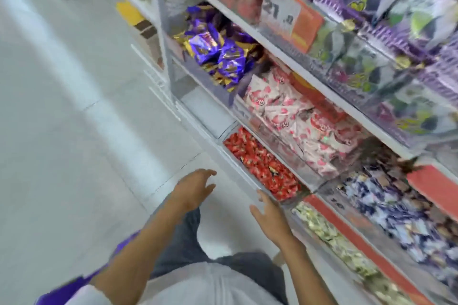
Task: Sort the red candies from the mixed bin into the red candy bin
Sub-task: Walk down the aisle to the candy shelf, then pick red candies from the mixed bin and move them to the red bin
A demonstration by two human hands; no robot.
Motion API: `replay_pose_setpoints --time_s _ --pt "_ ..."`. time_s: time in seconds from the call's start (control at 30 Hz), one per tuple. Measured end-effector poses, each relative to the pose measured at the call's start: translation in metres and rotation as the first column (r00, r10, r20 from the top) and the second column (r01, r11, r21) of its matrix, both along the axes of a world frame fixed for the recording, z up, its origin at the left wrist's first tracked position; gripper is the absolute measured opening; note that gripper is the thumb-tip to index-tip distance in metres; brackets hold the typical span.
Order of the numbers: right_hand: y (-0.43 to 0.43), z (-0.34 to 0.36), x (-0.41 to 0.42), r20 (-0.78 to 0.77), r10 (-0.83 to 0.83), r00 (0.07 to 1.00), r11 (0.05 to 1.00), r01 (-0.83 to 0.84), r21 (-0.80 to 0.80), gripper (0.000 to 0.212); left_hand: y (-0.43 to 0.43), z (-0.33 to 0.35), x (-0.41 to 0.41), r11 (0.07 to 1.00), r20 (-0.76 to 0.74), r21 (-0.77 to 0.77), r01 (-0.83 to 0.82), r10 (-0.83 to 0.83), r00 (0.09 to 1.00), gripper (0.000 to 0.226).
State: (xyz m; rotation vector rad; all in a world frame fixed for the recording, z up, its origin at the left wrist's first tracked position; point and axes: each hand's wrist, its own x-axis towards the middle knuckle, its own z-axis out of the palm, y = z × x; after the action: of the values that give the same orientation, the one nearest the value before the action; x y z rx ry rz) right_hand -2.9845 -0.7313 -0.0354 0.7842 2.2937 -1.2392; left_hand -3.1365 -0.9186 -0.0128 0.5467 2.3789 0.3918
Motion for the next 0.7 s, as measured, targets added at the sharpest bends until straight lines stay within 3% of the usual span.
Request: replay_pose_setpoints --time_s 0.17,0.33,0.47,0.53,0.6,0.7 --pt "-0.014 -0.024 -0.031 0.025 -0.261 0.965 0.960 0.257 0.112 0.052 0.040 -0.023 -0.083 0.905 -0.026 -0.006 0.426 -0.426 0.905 0.041" --pt "-0.009 -0.095 -0.039 -0.090 -0.418 0.904 0.834 0.421 0.357 0.043 0.089 -0.103 -0.107 0.760 -0.131 0.053 0.647 -0.637 0.759 0.042" --pt "0.000 -0.183 -0.042 -0.236 -0.464 0.854 0.690 0.515 0.508 0.041 0.113 -0.194 -0.114 0.653 -0.245 0.113 0.749 -0.712 0.657 0.047" --pt "0.004 -0.219 -0.043 -0.354 -0.438 0.826 0.595 0.562 0.575 0.041 0.120 -0.231 -0.114 0.549 -0.436 0.080 0.832 -0.731 0.525 0.047" --pt "0.006 -0.245 -0.044 -0.477 -0.415 0.775 0.504 0.632 0.588 0.042 0.123 -0.255 -0.113 0.492 -0.612 0.051 0.869 -0.672 0.417 0.044" --pt "0.006 -0.270 -0.041 -0.630 -0.340 0.698 0.396 0.714 0.577 0.041 0.125 -0.282 -0.116 0.435 -0.803 0.137 0.890 -0.477 0.357 0.030"
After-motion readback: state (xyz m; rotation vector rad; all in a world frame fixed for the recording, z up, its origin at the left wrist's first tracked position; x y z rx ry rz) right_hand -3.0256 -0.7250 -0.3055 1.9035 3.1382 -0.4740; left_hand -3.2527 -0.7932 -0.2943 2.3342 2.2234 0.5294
